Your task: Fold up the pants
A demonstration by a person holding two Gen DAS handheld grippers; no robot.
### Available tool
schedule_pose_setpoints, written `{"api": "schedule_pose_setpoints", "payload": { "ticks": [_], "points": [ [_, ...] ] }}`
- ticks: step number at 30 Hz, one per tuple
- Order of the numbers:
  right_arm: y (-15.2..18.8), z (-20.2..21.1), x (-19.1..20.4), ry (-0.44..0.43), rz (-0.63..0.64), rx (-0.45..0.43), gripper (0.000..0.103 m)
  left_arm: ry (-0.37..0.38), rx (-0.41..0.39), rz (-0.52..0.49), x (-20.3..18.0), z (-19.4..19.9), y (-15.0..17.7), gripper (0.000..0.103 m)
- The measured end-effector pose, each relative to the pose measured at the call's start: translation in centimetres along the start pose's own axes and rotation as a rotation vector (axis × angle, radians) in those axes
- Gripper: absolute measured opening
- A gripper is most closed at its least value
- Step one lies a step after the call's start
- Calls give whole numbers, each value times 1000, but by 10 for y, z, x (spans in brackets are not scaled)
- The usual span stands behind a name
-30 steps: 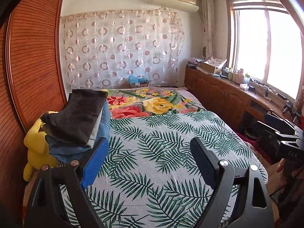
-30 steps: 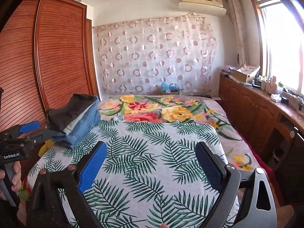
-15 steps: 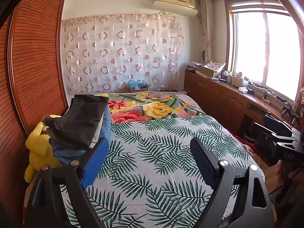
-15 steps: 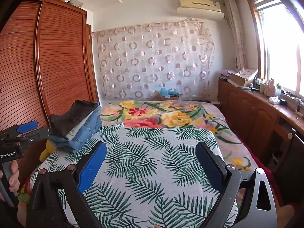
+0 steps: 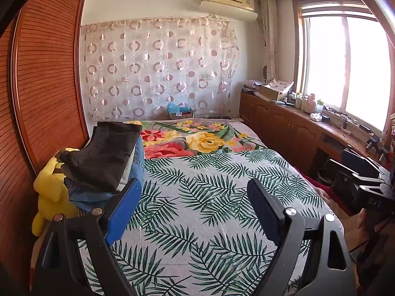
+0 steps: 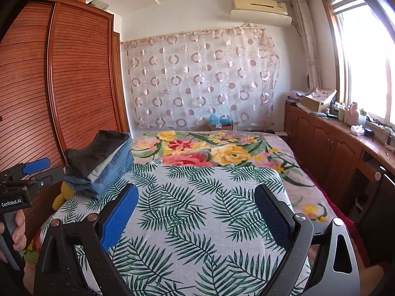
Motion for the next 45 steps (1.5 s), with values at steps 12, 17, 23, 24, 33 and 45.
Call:
{"api": "schedule_pose_setpoints", "payload": {
  "ticks": [12,17,23,24,33,45],
  "points": [
    [1,-1,-1,-1,4,0,95,0,-1,0,0,0,0,88],
    [2,-1,-1,-2,4,1,95,1,-3,-1,0,2,2,88],
    [2,0,-3,-2,4,1,96,1,-4,-1,0,1,2,88],
    [2,0,-3,-2,4,0,96,2,-4,-1,0,2,2,88],
    [2,0,-2,-1,6,-3,96,2,-13,-1,0,10,0,88],
    [3,1,-1,-2,7,-3,96,3,-14,-1,0,9,1,88]
  ]
}}
Point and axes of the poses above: each gripper's, at about its wrist camera, not at the fingertips, and z roughly against the way its jaws point, x to its left, y to its underside, the point moved 9 cm from there along -z, roughly the way its jaws point, and after that the axes turned 1 degree about -z, right-handed, at the moved point
